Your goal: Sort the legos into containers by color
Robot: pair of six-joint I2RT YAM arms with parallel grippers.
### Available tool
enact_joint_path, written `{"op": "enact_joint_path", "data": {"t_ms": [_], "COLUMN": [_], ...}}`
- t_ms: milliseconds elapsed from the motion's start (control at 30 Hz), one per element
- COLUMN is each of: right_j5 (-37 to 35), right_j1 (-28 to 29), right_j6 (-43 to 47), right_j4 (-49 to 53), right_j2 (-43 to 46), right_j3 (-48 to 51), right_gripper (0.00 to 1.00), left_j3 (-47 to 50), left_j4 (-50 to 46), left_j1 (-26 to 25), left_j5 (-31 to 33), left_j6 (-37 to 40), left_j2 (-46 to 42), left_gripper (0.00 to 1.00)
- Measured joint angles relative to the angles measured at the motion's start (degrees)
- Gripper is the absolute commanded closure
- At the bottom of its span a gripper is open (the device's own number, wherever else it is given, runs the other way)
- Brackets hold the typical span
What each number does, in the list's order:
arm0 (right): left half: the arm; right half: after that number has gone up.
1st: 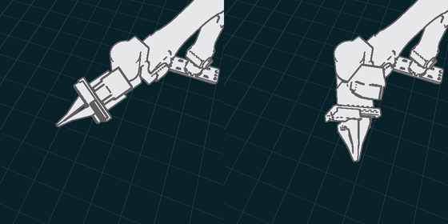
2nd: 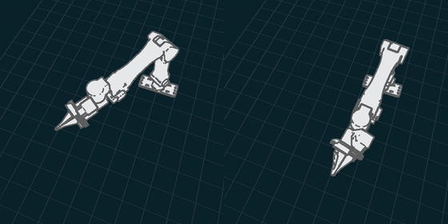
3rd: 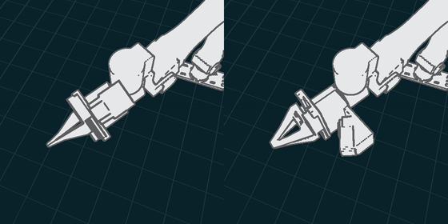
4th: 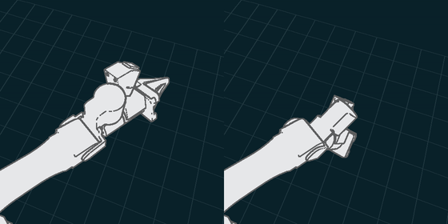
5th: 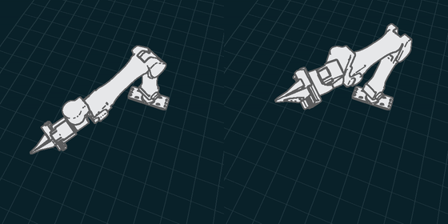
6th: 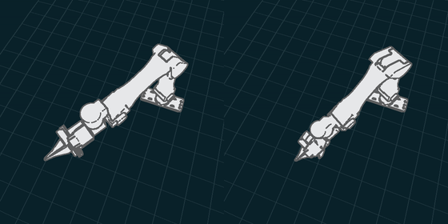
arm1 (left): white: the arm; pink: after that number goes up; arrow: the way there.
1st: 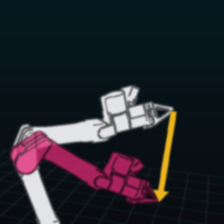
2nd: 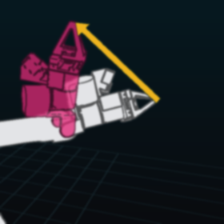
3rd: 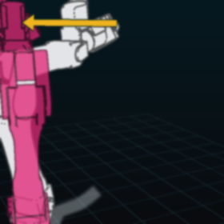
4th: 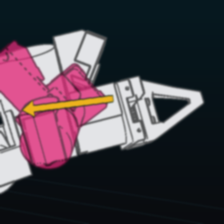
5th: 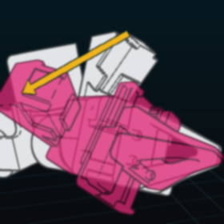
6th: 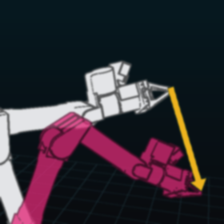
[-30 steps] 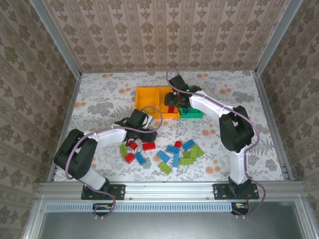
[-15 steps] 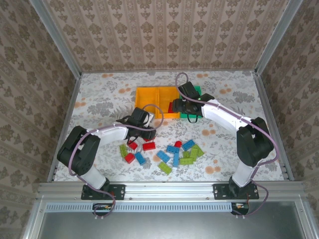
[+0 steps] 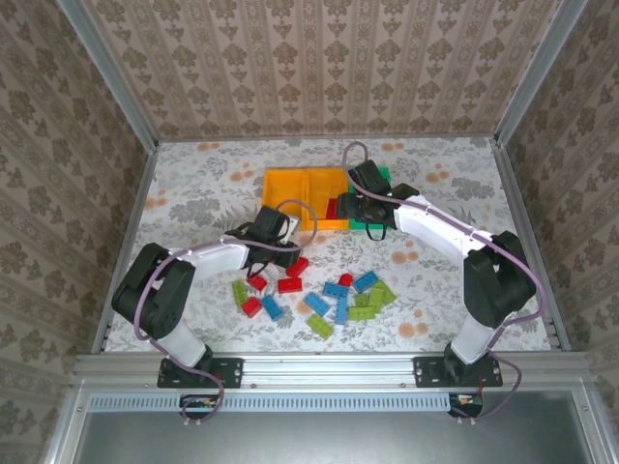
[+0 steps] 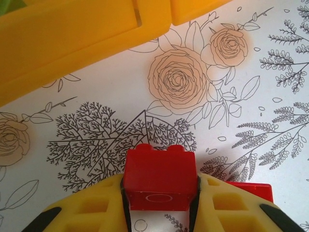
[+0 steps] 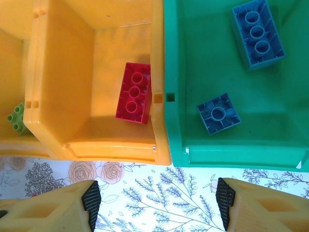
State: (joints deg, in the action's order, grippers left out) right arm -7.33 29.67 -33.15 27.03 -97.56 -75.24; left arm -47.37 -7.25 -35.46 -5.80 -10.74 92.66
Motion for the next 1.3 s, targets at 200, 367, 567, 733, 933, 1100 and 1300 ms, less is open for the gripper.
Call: {"op": "enact_joint_path", "data": {"t_ms": [200, 367, 567, 733, 933, 1100, 1300], "right_j5": [-0.44, -0.92, -1.05, -1.05, -0.79, 0.90, 3.80], "right_j1": [0.00, 0.00, 0.46, 1.22, 2.99, 6.54, 9.38], "right_j6": [0.02, 0.17, 0.09, -0.07, 0.63, 4.70, 7.54], "right_j4": [-0.04, -0.31, -1.20, -1.77, -3.93, -5.95, -7.65], "right_j2": [0.48, 1.09, 3.23, 5.86, 7.52, 7.52, 7.15], "right_j3": [1.44, 4.20, 9.81, 12.96, 15.74, 16.00, 15.85], "right_gripper": [0.32, 0.32, 0.32, 0.32, 0.26, 0.17, 0.14], "left_j3": [-2.34, -6.49, -15.19, -24.35, -32.22, -32.92, -33.38], "left_j4": [-0.68, -1.33, -2.47, -2.40, -2.58, -2.56, -2.38], "left_j1": [0.00, 0.00, 0.00, 0.00, 0.85, 1.49, 1.49], "left_j5": [-0.76, -1.81, -2.84, -3.76, -6.05, -7.30, -7.72], "left_j6": [-0.11, -0.13, -0.07, 0.07, -0.22, -1.68, -2.89], "left_j2": [-0.04, -0.42, 0.31, 6.19, 16.22, 18.75, 18.45], "left_gripper": [0.73, 0.71, 0.71, 0.70, 0.65, 0.50, 0.19]}}
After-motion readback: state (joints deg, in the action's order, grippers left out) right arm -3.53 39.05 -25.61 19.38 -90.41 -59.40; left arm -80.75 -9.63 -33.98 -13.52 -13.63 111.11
